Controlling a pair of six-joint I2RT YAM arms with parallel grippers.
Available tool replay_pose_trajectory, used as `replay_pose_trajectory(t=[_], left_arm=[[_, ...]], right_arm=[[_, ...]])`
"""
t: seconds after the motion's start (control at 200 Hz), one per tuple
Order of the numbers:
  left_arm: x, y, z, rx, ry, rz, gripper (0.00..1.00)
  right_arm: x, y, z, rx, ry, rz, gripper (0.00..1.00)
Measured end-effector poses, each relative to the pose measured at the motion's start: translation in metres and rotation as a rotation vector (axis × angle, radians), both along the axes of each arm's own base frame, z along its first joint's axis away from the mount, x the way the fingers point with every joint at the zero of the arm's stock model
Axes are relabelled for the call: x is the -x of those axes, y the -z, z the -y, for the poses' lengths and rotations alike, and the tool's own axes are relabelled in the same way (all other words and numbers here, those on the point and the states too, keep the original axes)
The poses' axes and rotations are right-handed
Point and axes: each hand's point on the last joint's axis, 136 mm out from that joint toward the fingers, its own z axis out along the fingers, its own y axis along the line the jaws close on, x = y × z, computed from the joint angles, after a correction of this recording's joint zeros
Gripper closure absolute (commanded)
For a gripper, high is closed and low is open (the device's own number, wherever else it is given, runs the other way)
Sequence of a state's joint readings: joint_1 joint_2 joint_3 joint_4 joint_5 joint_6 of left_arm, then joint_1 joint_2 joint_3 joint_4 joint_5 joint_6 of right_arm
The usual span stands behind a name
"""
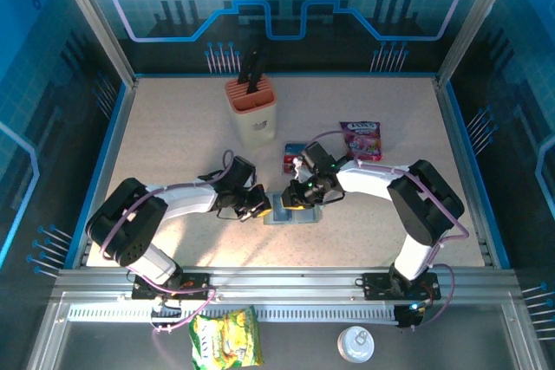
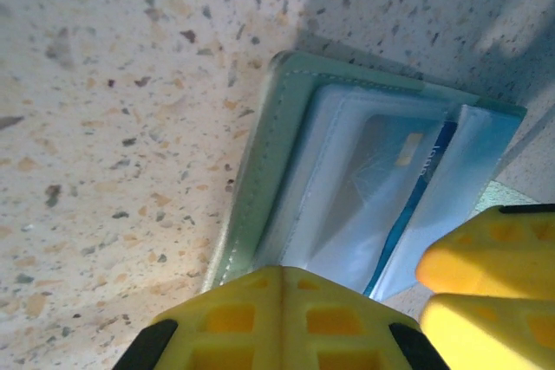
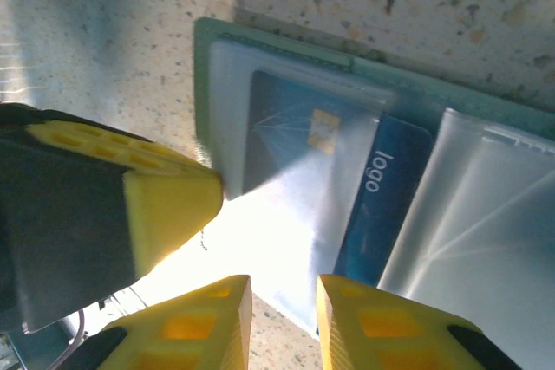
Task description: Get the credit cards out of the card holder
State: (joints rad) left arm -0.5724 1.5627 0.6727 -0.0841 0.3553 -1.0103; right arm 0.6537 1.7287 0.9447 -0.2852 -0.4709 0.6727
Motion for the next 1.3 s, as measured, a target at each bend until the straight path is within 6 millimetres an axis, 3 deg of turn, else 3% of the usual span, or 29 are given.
replay_pose_trajectory(t=[0.33, 0.66, 1.301], left_arm=[[-0.011, -0.022, 0.015, 0.000, 0.036, 0.055, 1.00], [-0.002, -0.004, 0.009, -0.071, 0.040, 0.013, 1.00], [-0.002, 0.002, 0.008, -0.092, 0.038, 0.008, 1.00]], right_arm=[[-0.004, -0.009, 0.003, -0.014, 0.012, 0.019, 0.73], [-0.005, -0.009, 0.004, -0.014, 0.015, 0.018, 0.73], [0.002, 0.010, 0.009, 0.014, 0.016, -0.018, 0.71]])
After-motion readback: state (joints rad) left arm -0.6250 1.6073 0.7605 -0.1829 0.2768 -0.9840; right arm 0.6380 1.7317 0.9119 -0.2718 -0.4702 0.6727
